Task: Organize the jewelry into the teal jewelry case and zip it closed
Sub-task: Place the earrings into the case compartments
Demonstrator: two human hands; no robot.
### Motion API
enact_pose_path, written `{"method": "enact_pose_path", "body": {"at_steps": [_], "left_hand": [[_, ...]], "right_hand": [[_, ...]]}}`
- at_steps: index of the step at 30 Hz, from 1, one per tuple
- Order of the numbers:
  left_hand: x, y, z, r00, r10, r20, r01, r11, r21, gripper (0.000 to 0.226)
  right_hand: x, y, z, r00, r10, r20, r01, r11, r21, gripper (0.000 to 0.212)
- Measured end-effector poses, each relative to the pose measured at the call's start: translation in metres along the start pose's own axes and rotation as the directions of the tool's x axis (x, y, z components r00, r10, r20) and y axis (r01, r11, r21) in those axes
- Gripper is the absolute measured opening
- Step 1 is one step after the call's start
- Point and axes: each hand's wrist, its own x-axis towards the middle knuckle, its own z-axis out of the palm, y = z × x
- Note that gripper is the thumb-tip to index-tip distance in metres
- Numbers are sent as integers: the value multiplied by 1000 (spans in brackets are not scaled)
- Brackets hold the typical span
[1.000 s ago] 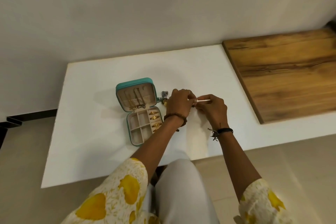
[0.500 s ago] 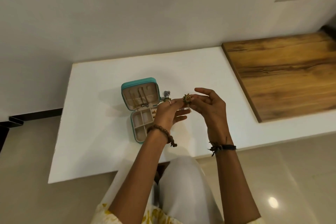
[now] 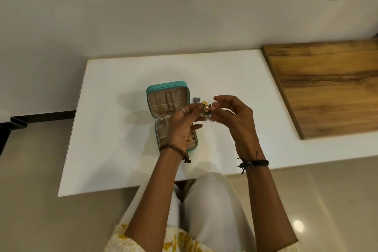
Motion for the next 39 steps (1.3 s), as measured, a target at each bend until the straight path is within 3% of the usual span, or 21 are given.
{"method": "enact_pose_path", "body": {"at_steps": [3, 7, 13, 16, 19, 22, 28, 39], "left_hand": [[4, 6, -14, 986, 165, -12, -161, 977, 138, 15], [8, 11, -34, 948, 317, 38, -313, 904, 290, 24], [14, 8, -39, 935, 347, 68, -351, 885, 307, 24], [17, 8, -39, 940, 340, 21, -334, 908, 255, 24], [18, 7, -40, 944, 330, 17, -324, 913, 247, 22], [19, 6, -42, 944, 329, 15, -323, 916, 236, 15], [24, 4, -46, 949, 316, 16, -311, 923, 224, 23], [27, -2, -44, 970, 235, 58, -242, 954, 177, 15]], "right_hand": [[11, 9, -5, 999, 32, -12, -33, 993, -110, 12], [29, 32, -8, 1000, -12, -28, -2, 890, -456, 11], [50, 43, 2, 999, -37, 36, 51, 746, -664, 11], [54, 44, 15, 997, -30, 70, 74, 604, -794, 15], [54, 47, 28, 998, -37, 44, 56, 467, -882, 26], [52, 52, 36, 997, -77, 10, 40, 401, -915, 32], [49, 58, 35, 994, -106, -10, 44, 492, -869, 21], [30, 53, 21, 984, -180, 5, 126, 669, -732, 22]]}}
